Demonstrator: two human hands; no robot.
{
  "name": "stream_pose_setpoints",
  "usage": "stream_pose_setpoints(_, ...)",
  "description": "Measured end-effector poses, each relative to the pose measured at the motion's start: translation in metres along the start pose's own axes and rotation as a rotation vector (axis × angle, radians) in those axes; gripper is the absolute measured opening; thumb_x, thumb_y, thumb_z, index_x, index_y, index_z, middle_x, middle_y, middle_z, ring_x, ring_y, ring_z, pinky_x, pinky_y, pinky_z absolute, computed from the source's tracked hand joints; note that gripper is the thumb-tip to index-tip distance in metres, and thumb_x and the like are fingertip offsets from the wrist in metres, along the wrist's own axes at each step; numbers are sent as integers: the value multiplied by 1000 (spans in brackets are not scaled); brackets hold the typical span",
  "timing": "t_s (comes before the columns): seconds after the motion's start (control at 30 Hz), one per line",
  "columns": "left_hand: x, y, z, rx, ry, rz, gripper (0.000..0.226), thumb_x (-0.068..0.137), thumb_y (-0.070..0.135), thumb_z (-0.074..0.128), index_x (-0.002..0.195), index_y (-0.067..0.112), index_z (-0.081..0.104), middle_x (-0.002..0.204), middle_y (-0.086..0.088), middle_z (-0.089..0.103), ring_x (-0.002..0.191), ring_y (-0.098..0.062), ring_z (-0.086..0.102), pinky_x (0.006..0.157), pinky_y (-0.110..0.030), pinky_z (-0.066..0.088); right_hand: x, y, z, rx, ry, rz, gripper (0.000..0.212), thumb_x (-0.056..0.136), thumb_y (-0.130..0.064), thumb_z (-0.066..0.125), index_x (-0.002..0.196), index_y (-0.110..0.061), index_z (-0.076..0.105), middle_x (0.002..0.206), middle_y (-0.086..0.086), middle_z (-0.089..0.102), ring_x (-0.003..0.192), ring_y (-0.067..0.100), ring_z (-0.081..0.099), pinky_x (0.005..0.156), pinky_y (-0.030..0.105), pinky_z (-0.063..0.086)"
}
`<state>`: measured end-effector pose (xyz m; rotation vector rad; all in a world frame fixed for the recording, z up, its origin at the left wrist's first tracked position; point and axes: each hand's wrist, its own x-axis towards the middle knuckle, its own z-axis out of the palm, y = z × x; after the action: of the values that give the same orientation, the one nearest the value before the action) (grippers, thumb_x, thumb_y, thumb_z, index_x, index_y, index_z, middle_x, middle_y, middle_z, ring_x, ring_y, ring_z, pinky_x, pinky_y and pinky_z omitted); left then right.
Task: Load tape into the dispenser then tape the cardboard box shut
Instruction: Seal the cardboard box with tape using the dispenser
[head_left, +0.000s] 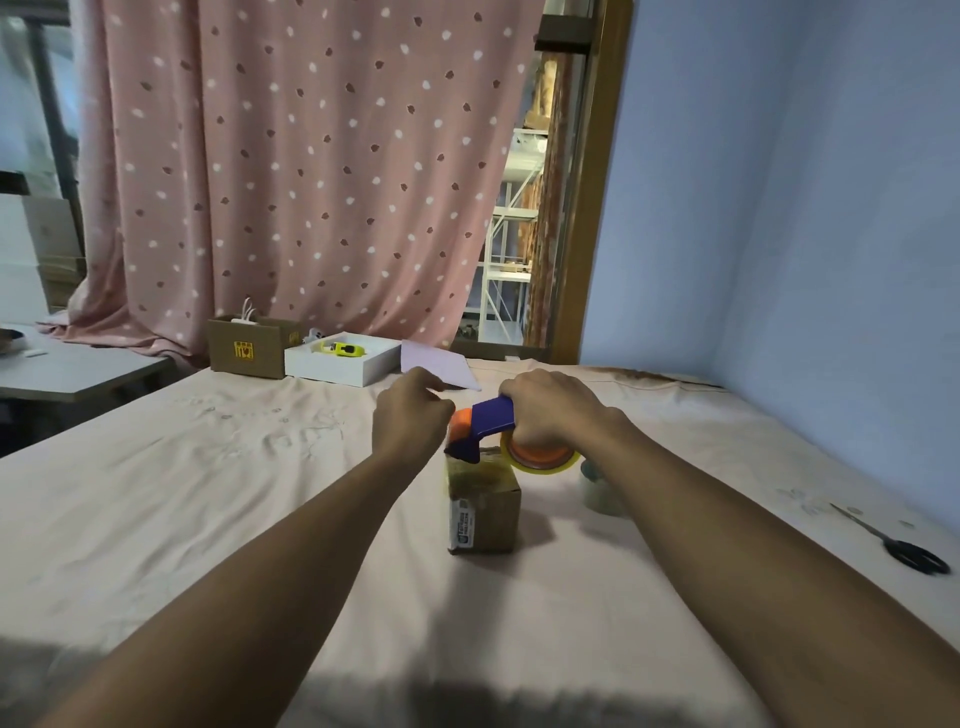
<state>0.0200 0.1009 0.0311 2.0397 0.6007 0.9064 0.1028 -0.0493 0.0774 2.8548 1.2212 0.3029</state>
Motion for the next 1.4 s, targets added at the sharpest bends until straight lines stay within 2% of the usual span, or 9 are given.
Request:
stream_pose_setpoints(0.13,4,-14,-4,-254,59,-310,18,88,7,66,105,8,70,89,-7,73,81,-27,76,85,-47,64,0,5,-4,-52,-30,-45,70,73,-30,82,136,-26,52,122,3,64,108,27,59,84,38,57)
stream_pose_setpoints(0.23,2,-32,-5,-462,59,-477,17,84,0,58,98,-1,67,93,-14,70,72,-28,75,74,-40,64,0,10,-6,-69,-49,-67,68,74,-30,81,135,-28,52,122,1,65,109,25,59,85,38,57)
stream_pose_setpoints(0.47,-18,-69,6,-676,50,-706,10,85,-9,54,78,-3,59,66,-17,61,54,-28,59,78,-39,58,3,11,-3,-86,-71,-97,64,75,-30,79,134,-30,54,121,0,66,107,22,58,83,37,57)
stream_pose_setpoints(0.63,-32,-81,16,-745,-10,-771,20,90,-15,58,74,-3,55,68,-18,60,56,-26,57,86,-41,54,8,8,-3,-93,-104,-108,60,76,-32,77,132,-31,56,119,0,66,105,23,59,85,40,58)
stream_pose_setpoints(0.8,-35,-80,27,-762,-56,-765,22,90,-14,62,74,-1,56,69,-17,59,59,-26,56,86,-41,54,10,11,-2,-91,-130,-88,61,76,-32,78,132,-32,56,118,-1,66,103,23,60,84,40,59)
stream_pose_setpoints(1.0,-53,-76,43,-774,-27,-712,19,86,-13,59,81,4,66,74,-17,62,59,-26,57,55,-30,52,8,18,6,-68,-134,-65,61,75,-29,77,133,-32,56,119,-1,66,104,23,59,84,39,58)
stream_pose_setpoints(1.1,-57,-82,50,-594,45,-575,19,79,4,70,79,21,79,96,-10,74,80,-29,67,74,-41,61,8,21,7,-66,-137,-68,61,75,-28,76,133,-32,56,120,0,66,104,23,59,83,38,58)
stream_pose_setpoints(1.2,-64,-76,49,-322,77,-332,20,87,11,67,95,20,82,116,-1,72,100,-20,66,87,-32,51,9,21,10,-55,-141,-62,64,75,-27,78,134,-30,55,121,0,66,105,24,58,81,36,57)
stream_pose_setpoints(1.4,-68,-69,42,55,-139,-128,42,78,1,47,88,20,83,74,-3,73,66,-18,63,51,-26,40,8,23,14,-25,-147,-39,66,75,-27,81,135,-30,54,123,1,65,104,24,58,77,32,54)
